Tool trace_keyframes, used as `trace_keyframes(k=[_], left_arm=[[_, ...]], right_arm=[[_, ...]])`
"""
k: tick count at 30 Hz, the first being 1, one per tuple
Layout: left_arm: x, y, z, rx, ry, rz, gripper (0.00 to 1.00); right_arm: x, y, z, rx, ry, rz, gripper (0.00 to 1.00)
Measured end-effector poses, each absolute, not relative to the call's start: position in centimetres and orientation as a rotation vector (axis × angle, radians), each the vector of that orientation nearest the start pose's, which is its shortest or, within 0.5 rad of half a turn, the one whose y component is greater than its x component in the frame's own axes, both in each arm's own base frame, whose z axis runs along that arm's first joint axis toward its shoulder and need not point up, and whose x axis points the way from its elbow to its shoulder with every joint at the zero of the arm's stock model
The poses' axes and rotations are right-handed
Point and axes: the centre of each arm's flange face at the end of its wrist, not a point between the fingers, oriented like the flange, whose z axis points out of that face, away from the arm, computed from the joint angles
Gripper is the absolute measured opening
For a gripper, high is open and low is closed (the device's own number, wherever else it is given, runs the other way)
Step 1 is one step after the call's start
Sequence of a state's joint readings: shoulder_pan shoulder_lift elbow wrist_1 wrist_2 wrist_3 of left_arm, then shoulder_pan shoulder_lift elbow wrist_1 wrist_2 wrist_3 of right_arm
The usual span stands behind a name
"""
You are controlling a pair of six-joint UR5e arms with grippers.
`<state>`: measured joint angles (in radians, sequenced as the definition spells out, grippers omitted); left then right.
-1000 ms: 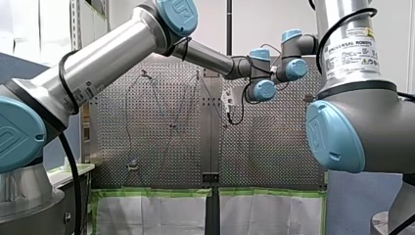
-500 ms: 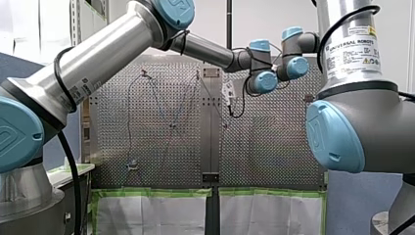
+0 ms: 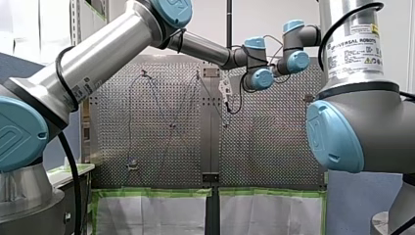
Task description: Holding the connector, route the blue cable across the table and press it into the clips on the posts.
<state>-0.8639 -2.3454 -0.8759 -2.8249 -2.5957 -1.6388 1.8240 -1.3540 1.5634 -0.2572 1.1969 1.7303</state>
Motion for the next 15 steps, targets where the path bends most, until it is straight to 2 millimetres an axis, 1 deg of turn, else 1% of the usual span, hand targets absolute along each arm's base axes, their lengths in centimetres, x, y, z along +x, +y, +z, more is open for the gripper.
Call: trace_keyframes(k=[7, 15], left_arm=[[47.5, -61.0, 35.8, -0.331, 1.362, -0.155, 0.00], [49.3, -60.6, 36.1, -0.330, 1.331, -0.233, 0.00]], right_arm=[[30.4, -51.4, 40.4, 1.572, -0.955, 1.782, 0.00], [30.0, -51.9, 40.7, 1.544, -0.938, 1.790, 0.00]])
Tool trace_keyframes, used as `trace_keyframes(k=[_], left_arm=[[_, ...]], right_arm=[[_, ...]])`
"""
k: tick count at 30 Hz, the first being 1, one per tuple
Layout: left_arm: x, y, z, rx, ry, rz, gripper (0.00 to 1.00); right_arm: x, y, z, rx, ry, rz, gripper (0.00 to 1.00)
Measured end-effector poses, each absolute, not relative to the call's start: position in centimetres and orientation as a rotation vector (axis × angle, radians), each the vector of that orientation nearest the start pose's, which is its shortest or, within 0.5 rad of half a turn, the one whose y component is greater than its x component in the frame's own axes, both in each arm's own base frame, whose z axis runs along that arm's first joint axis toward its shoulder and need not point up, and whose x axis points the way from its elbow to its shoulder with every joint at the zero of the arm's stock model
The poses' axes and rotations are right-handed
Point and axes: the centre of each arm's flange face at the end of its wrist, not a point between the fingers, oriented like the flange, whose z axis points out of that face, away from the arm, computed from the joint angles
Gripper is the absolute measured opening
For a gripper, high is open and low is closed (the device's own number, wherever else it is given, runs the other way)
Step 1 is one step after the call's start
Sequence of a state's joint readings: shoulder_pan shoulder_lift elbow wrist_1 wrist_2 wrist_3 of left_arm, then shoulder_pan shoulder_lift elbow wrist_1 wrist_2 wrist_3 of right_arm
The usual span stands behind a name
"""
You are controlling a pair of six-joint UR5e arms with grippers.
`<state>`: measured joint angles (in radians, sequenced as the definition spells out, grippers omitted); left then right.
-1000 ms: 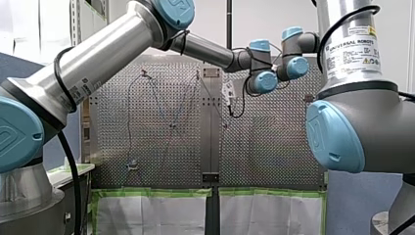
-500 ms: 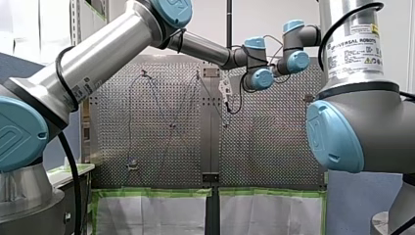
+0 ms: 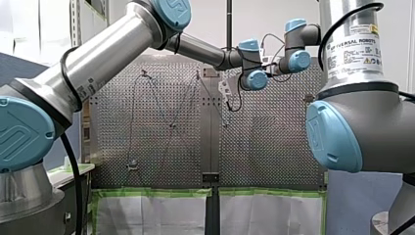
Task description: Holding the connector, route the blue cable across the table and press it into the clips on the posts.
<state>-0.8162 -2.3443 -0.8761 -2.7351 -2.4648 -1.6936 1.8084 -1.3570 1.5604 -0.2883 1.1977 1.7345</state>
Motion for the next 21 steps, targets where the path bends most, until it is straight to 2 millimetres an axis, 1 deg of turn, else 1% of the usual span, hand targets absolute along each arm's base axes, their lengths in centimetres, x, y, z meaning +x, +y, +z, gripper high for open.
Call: trace_keyframes(k=[12, 13, 14, 21], left_arm=[[50.4, -61.3, 37.1, -0.277, 1.270, -0.315, 0.00], [50.6, -61.3, 37.1, -0.272, 1.264, -0.323, 0.02], [50.8, -61.3, 37.2, -0.268, 1.261, -0.328, 0.02], [51.2, -61.2, 36.7, -0.250, 1.265, -0.364, 0.02]], right_arm=[[28.9, -53.0, 41.4, 1.511, -0.915, 1.821, 0.00], [28.9, -53.1, 41.4, 1.508, -0.913, 1.824, 0.00], [28.7, -53.2, 41.4, 1.505, -0.911, 1.827, 0.00], [28.0, -53.6, 41.4, 1.492, -0.920, 1.827, 0.00]])
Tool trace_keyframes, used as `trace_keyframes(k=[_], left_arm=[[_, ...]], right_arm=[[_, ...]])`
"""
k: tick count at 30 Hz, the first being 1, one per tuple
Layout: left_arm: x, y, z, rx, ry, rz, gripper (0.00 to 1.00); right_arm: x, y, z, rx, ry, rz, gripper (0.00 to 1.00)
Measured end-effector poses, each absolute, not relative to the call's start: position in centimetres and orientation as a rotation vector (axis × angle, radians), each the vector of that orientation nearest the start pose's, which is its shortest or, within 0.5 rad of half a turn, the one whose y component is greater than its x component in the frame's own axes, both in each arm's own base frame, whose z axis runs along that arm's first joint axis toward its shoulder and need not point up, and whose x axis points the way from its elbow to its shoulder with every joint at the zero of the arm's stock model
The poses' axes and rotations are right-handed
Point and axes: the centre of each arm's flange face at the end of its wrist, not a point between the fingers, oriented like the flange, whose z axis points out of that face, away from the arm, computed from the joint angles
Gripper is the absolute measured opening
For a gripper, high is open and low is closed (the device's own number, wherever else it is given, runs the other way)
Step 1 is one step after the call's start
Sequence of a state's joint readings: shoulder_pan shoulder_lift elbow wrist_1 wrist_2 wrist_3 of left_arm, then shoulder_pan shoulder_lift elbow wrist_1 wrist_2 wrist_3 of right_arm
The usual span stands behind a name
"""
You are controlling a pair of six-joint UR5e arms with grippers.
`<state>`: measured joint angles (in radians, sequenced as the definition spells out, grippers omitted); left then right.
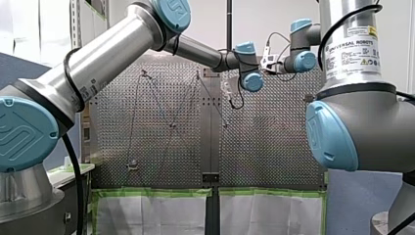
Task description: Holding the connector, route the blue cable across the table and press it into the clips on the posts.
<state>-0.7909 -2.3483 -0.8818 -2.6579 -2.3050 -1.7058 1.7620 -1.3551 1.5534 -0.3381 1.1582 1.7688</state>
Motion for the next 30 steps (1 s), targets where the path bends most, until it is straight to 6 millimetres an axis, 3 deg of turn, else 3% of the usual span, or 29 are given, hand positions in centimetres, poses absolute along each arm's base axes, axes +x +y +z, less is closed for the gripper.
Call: trace_keyframes(k=[7, 12, 13, 14, 15, 17, 18, 19, 30], left_arm=[[51.3, -61.1, 35.8, -0.249, 1.268, -0.364, 0.02], [52.1, -60.5, 35.6, -0.249, 1.271, -0.352, 0.15], [52.1, -60.4, 35.5, -0.248, 1.273, -0.352, 0.24], [52.0, -60.5, 35.5, -0.246, 1.275, -0.353, 0.52], [51.9, -60.6, 35.5, -0.244, 1.277, -0.356, 0.52], [51.5, -60.8, 35.3, -0.239, 1.287, -0.359, 0.93], [51.3, -60.9, 35.3, -0.237, 1.292, -0.361, 0.93], [51.1, -61.1, 35.2, -0.235, 1.299, -0.366, 1.00], [47.7, -62.2, 34.0, -0.260, 1.378, -0.363, 1.00]], right_arm=[[28.0, -53.8, 41.3, 1.489, -0.929, 1.831, 0.00], [28.7, -53.2, 41.5, 1.503, -0.917, 1.837, 0.00], [28.7, -53.2, 41.5, 1.502, -0.917, 1.836, 0.00], [28.7, -53.2, 41.5, 1.502, -0.917, 1.836, 0.00], [28.7, -53.2, 41.5, 1.502, -0.917, 1.836, 0.00], [28.7, -53.2, 41.5, 1.503, -0.917, 1.836, 0.00], [28.7, -53.2, 41.5, 1.503, -0.917, 1.836, 0.00], [28.7, -53.2, 41.5, 1.503, -0.917, 1.836, 0.00], [28.7, -53.2, 41.5, 1.503, -0.917, 1.836, 0.00]])
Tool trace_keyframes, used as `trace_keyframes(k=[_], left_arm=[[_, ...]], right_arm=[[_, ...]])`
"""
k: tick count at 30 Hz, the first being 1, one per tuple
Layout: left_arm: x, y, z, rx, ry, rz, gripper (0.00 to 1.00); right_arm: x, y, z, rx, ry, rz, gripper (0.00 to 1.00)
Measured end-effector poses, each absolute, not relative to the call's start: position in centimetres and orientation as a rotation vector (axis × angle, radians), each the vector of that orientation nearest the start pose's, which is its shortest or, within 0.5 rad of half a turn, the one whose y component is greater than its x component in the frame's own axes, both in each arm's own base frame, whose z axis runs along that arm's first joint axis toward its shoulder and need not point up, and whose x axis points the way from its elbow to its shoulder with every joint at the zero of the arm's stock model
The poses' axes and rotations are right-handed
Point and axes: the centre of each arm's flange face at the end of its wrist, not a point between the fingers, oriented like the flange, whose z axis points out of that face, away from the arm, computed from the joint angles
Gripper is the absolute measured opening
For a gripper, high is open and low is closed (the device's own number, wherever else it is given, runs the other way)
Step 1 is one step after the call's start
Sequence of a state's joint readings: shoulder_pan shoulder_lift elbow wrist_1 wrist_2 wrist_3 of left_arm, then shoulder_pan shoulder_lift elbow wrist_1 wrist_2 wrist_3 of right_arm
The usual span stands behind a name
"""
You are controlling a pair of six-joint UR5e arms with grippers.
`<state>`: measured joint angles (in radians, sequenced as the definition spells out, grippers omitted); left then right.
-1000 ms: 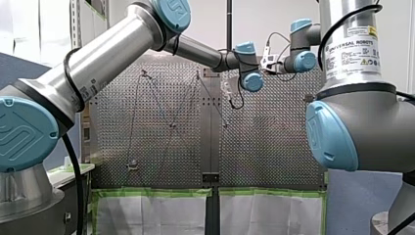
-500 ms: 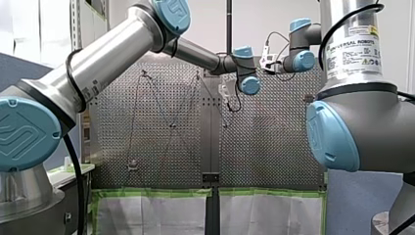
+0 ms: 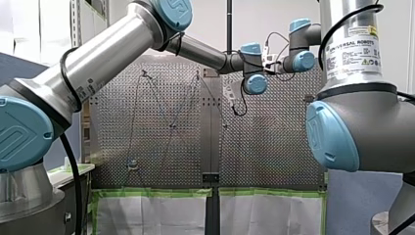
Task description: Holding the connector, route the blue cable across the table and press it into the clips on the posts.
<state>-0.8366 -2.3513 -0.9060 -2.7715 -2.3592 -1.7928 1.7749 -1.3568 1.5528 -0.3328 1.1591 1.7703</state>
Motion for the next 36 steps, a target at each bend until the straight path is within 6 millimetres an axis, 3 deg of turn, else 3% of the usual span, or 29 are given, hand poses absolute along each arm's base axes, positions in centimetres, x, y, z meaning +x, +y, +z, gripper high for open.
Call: trace_keyframes(k=[7, 11, 36], left_arm=[[45.7, -61.6, 32.2, -0.289, 1.443, -0.327, 1.00], [44.7, -60.7, 32.0, -0.319, 1.462, -0.312, 1.00], [37.1, -57.5, 38.8, -0.522, 1.317, -0.421, 1.00]], right_arm=[[28.7, -53.2, 41.5, 1.503, -0.917, 1.836, 0.00], [28.7, -53.2, 41.5, 1.503, -0.917, 1.836, 0.00], [28.7, -53.2, 41.5, 1.503, -0.917, 1.836, 0.00]])
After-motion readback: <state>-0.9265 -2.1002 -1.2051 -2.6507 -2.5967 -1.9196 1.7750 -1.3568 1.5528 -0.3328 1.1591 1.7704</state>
